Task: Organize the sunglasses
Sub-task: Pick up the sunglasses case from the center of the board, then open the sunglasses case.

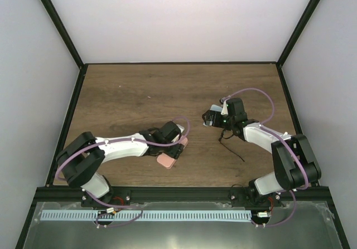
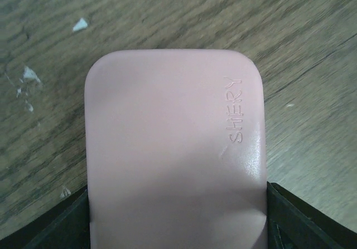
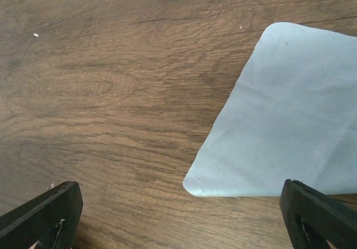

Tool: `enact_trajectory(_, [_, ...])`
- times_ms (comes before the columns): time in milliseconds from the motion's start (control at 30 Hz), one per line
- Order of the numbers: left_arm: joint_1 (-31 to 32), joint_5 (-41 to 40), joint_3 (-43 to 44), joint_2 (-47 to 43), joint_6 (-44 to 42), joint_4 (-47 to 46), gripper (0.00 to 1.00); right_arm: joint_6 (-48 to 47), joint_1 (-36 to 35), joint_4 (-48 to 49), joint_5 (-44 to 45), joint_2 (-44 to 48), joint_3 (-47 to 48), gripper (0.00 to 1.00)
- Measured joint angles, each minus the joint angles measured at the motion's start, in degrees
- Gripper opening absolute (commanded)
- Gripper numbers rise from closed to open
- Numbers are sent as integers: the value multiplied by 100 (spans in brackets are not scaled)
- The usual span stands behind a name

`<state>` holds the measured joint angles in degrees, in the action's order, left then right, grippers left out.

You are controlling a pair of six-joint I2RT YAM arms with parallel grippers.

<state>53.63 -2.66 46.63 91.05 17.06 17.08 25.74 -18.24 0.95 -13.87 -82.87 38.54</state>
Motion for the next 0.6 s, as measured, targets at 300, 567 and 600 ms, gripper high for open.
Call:
enact_trajectory(300, [-42, -142, 238, -289, 409, -339, 70, 273, -37, 887, -1034, 48, -459, 94])
enact_trajectory(567, [-769, -225, 376, -682, 911, -879, 70, 778, -72, 1285, -1266, 610, -857, 92])
enact_trajectory(600, [-885, -219, 376, -737, 966, -981, 70, 798, -72, 1340, -1263, 820, -918, 92])
